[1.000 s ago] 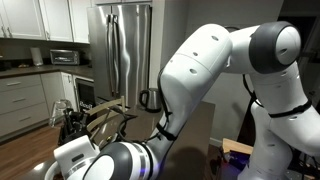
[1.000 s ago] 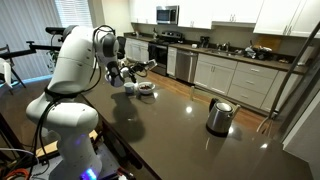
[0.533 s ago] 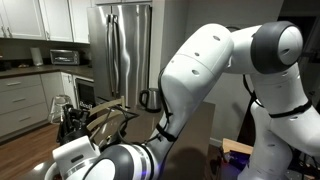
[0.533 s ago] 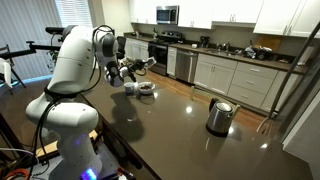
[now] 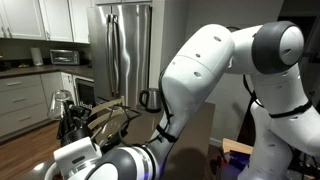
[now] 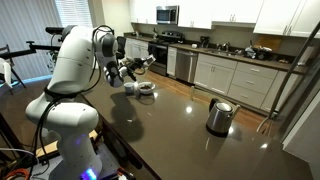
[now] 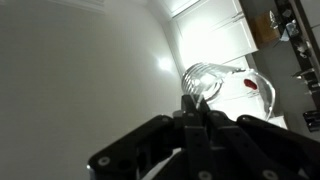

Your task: Pour the contents in the cup into the bowl

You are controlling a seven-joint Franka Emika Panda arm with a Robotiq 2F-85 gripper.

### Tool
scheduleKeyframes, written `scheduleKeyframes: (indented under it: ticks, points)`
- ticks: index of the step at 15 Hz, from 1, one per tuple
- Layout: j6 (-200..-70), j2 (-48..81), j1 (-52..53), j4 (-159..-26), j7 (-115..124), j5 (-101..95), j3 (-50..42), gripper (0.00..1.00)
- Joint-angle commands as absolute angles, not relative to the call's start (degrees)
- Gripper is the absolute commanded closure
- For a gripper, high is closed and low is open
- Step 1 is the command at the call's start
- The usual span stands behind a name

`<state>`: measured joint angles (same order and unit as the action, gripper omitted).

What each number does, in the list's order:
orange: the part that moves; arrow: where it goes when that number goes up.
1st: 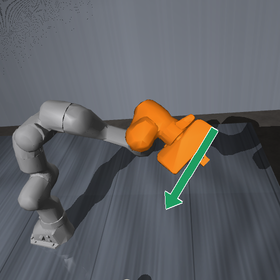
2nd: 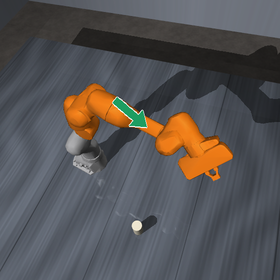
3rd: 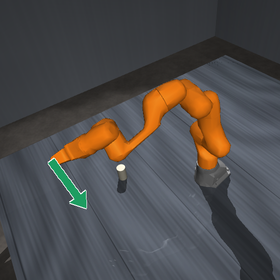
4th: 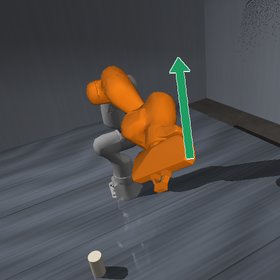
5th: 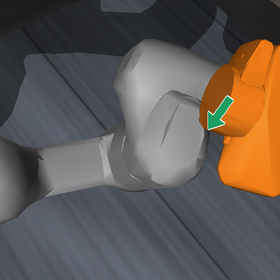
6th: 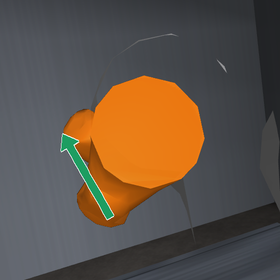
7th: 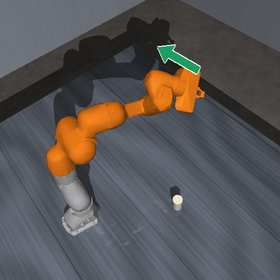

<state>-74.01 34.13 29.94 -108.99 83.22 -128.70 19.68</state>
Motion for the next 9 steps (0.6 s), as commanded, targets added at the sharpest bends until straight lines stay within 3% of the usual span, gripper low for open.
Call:
scheduleKeyframes:
  ticks: [1, 7, 9]
  points:
    - [-82.8, 31.6, 26.3, -110.2, 83.7, -125.7, 22.7, 0.99]
    - [-104.1, 28.9, 21.4, -109.7, 83.0, -117.0, 24.6, 0.99]
    - [-99.6, 28.5, 23.5, -110.0, 83.3, -117.2, 22.7, 0.99]
